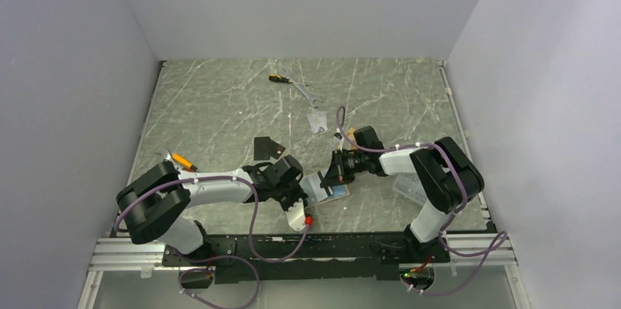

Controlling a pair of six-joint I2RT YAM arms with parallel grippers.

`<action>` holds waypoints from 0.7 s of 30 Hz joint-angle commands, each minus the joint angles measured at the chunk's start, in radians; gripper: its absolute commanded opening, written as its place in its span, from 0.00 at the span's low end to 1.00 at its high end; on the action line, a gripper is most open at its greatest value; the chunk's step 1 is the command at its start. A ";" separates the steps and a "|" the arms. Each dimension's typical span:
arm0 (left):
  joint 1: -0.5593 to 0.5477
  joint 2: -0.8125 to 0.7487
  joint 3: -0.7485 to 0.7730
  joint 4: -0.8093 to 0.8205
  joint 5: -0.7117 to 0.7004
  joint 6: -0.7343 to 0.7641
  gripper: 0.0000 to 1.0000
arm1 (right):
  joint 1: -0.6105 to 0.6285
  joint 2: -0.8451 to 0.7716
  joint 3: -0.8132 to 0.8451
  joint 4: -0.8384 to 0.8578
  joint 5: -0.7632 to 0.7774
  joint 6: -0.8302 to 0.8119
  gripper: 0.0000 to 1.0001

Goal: Put the credit cards into the card holder
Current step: Insert the credit card into the card holder.

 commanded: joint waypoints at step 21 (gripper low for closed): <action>-0.011 -0.023 -0.019 -0.086 0.010 -0.021 0.00 | 0.074 -0.019 -0.017 0.039 0.217 0.120 0.16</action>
